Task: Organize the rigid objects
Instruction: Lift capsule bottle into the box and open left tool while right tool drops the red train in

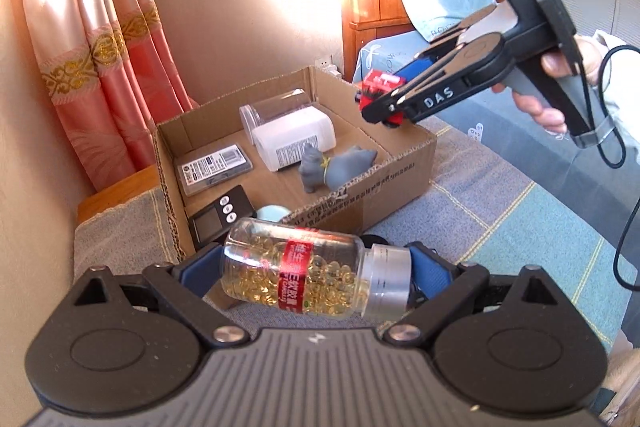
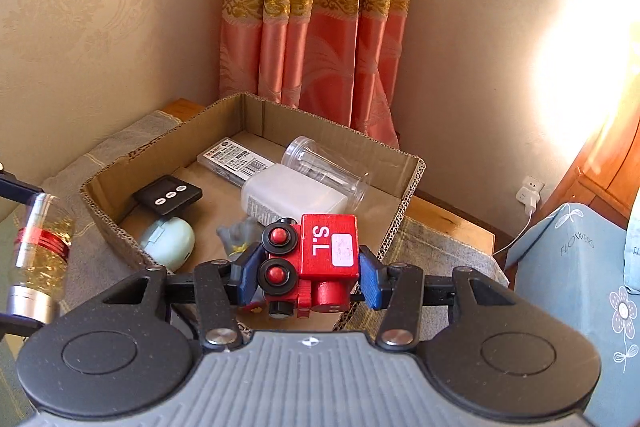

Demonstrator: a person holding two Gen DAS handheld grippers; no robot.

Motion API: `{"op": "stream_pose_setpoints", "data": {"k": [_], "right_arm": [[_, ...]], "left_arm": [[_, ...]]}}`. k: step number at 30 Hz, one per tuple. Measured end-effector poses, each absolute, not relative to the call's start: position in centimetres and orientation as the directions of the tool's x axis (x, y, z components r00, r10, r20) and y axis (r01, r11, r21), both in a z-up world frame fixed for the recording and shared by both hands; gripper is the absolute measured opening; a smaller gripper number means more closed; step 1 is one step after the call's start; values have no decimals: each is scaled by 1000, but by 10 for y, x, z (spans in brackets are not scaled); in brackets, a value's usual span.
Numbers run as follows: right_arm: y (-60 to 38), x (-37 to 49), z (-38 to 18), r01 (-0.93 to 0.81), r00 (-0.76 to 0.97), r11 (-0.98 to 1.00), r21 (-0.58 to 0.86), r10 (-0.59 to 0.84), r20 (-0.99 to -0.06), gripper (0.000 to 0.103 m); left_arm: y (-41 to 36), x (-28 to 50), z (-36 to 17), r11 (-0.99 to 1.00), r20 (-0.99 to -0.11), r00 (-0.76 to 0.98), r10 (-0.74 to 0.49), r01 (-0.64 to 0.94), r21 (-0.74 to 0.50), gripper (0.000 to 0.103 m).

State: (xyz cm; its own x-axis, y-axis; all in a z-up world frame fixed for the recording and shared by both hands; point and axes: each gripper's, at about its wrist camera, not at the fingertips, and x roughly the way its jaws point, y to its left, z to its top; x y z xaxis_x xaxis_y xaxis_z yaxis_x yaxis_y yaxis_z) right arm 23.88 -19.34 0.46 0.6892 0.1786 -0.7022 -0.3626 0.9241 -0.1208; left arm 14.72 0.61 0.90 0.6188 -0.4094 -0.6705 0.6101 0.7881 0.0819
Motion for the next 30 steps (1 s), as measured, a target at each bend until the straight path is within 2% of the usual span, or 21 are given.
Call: {"op": "stream_pose_setpoints", "data": {"k": [1, 2, 3, 5, 20, 25, 30], "right_arm": [[-194, 242, 4, -346, 694, 931, -116, 171, -699, 58], [-195, 243, 4, -332, 697, 937, -108, 166, -698, 74], [-197, 241, 5, -317, 704, 944, -88, 172, -689, 93], [-202, 231, 10, -309, 724, 950, -43, 206, -658, 103], [-210, 166, 25, -149, 755, 989, -11, 106, -648, 103], [-207, 156, 20, -171, 735, 985, -33, 105, -670, 103], [-208, 153, 18, -162, 732, 986, -39, 93, -675, 103]], "left_arm": [[7, 151, 13, 788, -666, 623, -410, 610, 85, 97], [6, 154, 15, 788, -663, 627, -409, 609, 89, 97], [5, 158, 18, 789, -659, 632, -407, 607, 95, 97], [3, 166, 21, 789, -654, 643, -398, 604, 114, 97], [-16, 264, 16, 820, -686, 649, -329, 557, 134, 97], [-22, 294, 1, 846, -718, 638, -279, 517, 131, 97], [-24, 305, -2, 873, -696, 672, -253, 469, 135, 98]]}}
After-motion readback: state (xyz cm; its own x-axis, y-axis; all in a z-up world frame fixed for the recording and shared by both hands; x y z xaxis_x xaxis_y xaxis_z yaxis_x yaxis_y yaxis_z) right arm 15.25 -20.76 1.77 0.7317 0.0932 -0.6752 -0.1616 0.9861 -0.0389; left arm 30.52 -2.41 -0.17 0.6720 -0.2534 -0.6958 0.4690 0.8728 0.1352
